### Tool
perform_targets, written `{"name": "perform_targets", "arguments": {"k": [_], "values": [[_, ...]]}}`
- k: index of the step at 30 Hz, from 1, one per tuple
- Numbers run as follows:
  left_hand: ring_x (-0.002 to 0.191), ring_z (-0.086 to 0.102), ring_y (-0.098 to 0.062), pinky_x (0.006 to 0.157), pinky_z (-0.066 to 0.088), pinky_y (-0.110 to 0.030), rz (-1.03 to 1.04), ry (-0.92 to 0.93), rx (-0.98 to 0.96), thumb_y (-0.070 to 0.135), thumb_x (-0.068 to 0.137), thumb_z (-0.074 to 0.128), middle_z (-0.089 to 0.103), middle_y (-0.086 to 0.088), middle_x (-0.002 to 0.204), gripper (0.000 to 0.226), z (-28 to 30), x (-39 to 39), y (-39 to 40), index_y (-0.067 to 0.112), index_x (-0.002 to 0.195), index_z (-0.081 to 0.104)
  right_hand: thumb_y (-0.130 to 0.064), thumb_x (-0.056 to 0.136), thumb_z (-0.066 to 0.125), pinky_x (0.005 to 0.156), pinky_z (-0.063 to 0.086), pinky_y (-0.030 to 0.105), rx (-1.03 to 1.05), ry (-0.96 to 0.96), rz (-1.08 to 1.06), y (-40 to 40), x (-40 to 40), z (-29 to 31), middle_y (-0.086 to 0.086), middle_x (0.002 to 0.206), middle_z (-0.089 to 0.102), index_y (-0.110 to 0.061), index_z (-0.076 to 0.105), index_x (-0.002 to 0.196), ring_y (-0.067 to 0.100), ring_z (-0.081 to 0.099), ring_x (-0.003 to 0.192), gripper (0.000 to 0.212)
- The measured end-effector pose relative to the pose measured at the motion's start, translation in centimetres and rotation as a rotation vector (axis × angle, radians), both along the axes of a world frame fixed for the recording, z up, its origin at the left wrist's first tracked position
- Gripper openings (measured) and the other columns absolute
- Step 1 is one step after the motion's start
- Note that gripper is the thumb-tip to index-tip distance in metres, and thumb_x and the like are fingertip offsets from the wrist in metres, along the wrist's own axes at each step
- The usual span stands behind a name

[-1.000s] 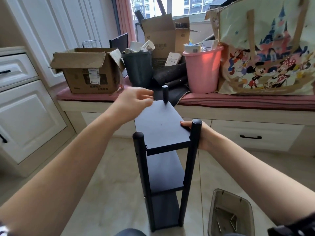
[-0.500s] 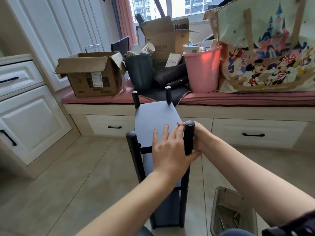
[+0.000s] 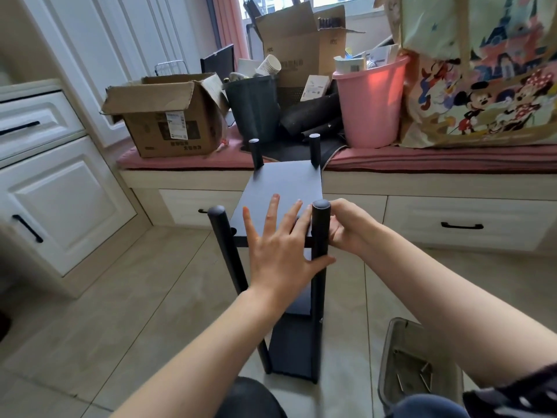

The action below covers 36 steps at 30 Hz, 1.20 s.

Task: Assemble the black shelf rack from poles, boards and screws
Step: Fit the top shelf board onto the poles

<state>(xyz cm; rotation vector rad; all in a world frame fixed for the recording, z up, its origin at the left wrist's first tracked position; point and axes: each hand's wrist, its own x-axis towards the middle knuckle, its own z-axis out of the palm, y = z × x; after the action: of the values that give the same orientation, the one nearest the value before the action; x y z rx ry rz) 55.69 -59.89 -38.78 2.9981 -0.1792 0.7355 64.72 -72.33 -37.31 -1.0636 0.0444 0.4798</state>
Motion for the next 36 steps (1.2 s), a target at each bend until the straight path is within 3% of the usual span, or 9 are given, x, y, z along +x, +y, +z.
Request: {"name": "perform_targets", "arguments": {"k": [3, 7, 13, 18, 24, 27, 30, 36], "values": [[0.156, 0.002, -0.023, 0.114, -0.019, -0.064, -0.010, -0.005, -0.038, 0.080, 0.073, 0.058, 0.029, 0.008, 0.163, 0.095, -0.2, -0.1, 1.4, 0.033, 0.153, 0.038, 0.003, 0.088, 0.054, 0.060, 0.059, 0.035, -0.005, 0.022, 0.022, 0.3, -0.5, 0.3, 0.018, 0.080, 0.062, 0.005, 0.055, 0.105, 0.027, 0.066, 0.063, 0.016], [0.155, 0.008, -0.025, 0.115, -0.014, -0.064, -0.052, -0.033, -0.089, 0.074, 0.074, 0.064, 0.037, 0.006, 0.160, 0.089, -0.7, 0.0, 2.4, 0.031, 0.150, 0.043, 0.006, 0.091, 0.052, 0.050, 0.056, 0.030, -0.005, 0.043, 0.005, 0.9, -0.5, 0.5, 0.017, 0.083, 0.062, 0.007, 0.054, 0.113, 0.023, 0.069, 0.055, 0.022], [0.148, 0.030, -0.026, 0.118, -0.002, -0.063, -0.073, -0.086, -0.104, 0.069, 0.076, 0.057, 0.050, 0.006, 0.150, 0.081, -1.1, 0.0, 2.6, 0.026, 0.145, 0.050, 0.004, 0.092, 0.055, 0.050, 0.056, 0.028, 0.047, 0.046, 0.023, 0.8, -0.7, 0.1, 0.013, 0.063, 0.068, 0.008, 0.054, 0.112, 0.024, 0.070, 0.056, 0.021], [0.138, 0.046, -0.025, 0.116, 0.014, -0.067, -0.086, -0.132, -0.122, 0.066, 0.077, 0.060, 0.058, 0.007, 0.142, 0.074, -1.5, 0.3, 2.7, 0.024, 0.139, 0.058, 0.001, 0.092, 0.057, 0.056, 0.058, 0.031, 0.087, 0.066, 0.057, 0.4, -1.0, 0.1, 0.017, 0.079, 0.070, 0.008, 0.054, 0.122, 0.026, 0.072, 0.066, 0.030], [0.137, 0.048, -0.026, 0.116, 0.012, -0.064, -0.128, -0.194, -0.136, 0.061, 0.080, 0.066, 0.061, 0.004, 0.138, 0.070, -2.2, 0.2, 2.5, 0.021, 0.136, 0.060, 0.002, 0.093, 0.055, 0.060, 0.060, 0.032, 0.113, 0.088, 0.076, -0.1, -1.2, -0.1, 0.019, 0.088, 0.069, 0.009, 0.052, 0.124, 0.027, 0.073, 0.072, 0.032], [0.141, 0.041, -0.032, 0.116, 0.012, -0.066, -0.076, -0.226, -0.118, 0.063, 0.078, 0.072, 0.053, -0.001, 0.147, 0.071, -2.5, -0.1, 2.6, 0.022, 0.134, 0.062, 0.005, 0.092, 0.053, 0.060, 0.060, 0.033, 0.143, 0.105, 0.082, 0.0, -1.1, -0.1, 0.019, 0.081, 0.071, 0.009, 0.051, 0.122, 0.028, 0.073, 0.072, 0.029], [0.139, 0.034, -0.037, 0.114, 0.017, -0.064, 0.031, -0.242, -0.126, 0.072, 0.075, 0.063, 0.043, -0.006, 0.153, 0.076, -2.6, -0.8, 2.6, 0.024, 0.134, 0.062, 0.006, 0.091, 0.051, 0.058, 0.059, 0.034, 0.178, 0.124, 0.082, 0.3, -1.0, -0.3, 0.020, 0.081, 0.072, 0.007, 0.053, 0.114, 0.030, 0.074, 0.073, 0.023], [0.111, 0.028, -0.026, 0.094, 0.034, -0.048, 0.225, -0.181, -0.298, 0.079, 0.058, 0.073, 0.029, -0.005, 0.120, 0.096, -2.2, -1.5, 2.1, 0.032, 0.140, 0.055, 0.006, 0.091, 0.052, 0.056, 0.059, 0.034, 0.150, 0.129, 0.062, 0.4, -1.0, -0.1, 0.017, 0.076, 0.071, 0.005, 0.054, 0.107, 0.028, 0.073, 0.069, 0.016]]}}
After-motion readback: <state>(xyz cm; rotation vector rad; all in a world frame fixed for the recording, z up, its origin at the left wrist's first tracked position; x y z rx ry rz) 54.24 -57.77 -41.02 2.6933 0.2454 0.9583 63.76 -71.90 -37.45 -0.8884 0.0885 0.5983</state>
